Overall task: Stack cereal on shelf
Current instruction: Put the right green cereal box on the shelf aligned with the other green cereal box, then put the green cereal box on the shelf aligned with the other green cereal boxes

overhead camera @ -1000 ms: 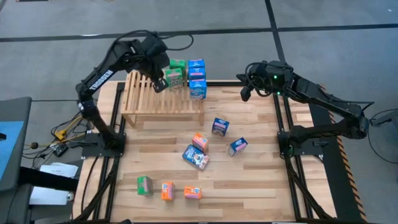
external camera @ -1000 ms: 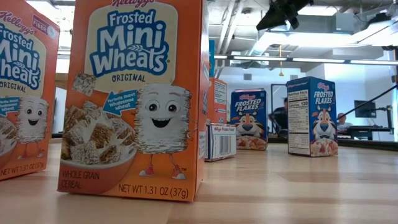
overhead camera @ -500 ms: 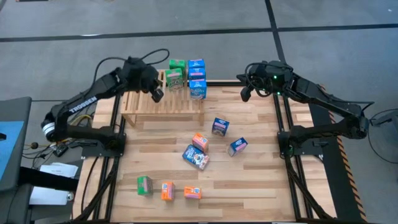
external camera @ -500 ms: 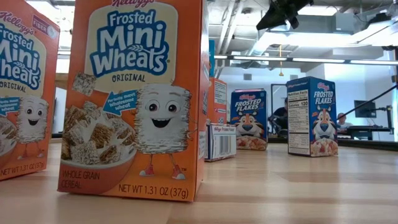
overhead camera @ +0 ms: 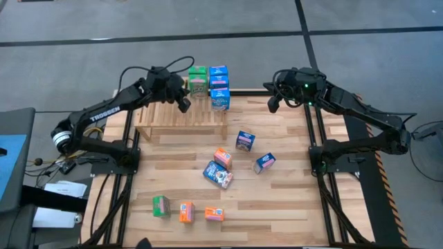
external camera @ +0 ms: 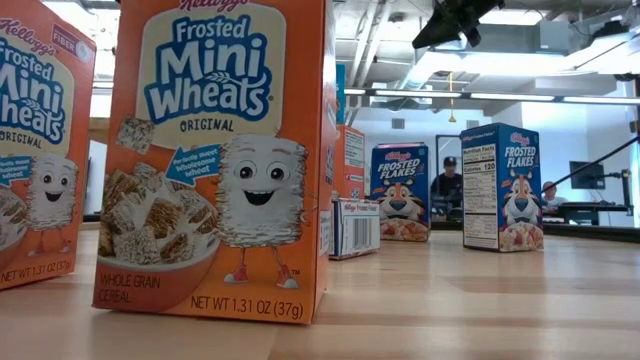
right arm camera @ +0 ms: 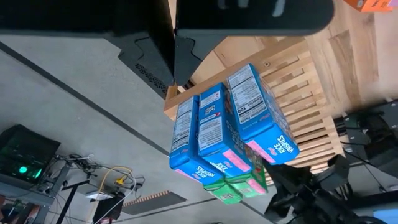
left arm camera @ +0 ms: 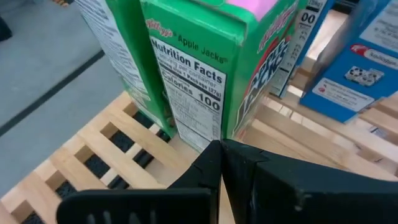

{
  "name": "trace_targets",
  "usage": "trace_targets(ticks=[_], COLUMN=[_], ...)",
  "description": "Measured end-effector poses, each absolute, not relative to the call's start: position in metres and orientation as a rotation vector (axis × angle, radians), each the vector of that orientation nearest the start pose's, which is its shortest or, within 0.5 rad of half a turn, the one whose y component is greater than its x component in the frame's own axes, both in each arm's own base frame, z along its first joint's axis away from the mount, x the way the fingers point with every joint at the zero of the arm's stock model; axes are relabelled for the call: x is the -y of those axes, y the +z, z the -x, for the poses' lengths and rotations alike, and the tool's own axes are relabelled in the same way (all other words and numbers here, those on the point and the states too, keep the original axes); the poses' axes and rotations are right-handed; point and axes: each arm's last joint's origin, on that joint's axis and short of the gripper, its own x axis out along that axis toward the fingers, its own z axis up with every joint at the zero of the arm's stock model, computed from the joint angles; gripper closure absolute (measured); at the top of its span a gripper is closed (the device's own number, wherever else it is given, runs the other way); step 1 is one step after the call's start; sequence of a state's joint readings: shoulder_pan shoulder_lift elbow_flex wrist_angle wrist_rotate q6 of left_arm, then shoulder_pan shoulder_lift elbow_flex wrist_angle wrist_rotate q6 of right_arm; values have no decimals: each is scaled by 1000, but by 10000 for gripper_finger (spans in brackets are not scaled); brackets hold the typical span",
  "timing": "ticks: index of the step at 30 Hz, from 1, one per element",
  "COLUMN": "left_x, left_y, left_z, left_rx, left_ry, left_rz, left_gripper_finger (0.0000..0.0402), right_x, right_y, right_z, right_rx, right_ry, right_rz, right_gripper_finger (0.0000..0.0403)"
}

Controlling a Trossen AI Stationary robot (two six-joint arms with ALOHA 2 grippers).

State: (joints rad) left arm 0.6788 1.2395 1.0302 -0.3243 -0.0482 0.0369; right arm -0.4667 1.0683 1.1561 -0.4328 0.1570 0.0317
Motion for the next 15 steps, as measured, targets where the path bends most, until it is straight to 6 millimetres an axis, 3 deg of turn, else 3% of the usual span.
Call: trace_targets(ticks=[7,11,15], left_x=[-168,-157,-139], left_y=[315,340,361], left_z=[-207,-193,-185], left_rx=[-539,-584,-546], left_ry=[686,689,441], left_rz=[157,145,229], left_gripper_finger=[401,402,394], right_x=[104,104,104], right_y=[383,383,383], right_z=[-197,-197,-197], right_rx=[-337,-337,-338], right_ry=[-623,-623,-622], right_rz=[-86,-86,-82], right_gripper_finger=[386,386,386])
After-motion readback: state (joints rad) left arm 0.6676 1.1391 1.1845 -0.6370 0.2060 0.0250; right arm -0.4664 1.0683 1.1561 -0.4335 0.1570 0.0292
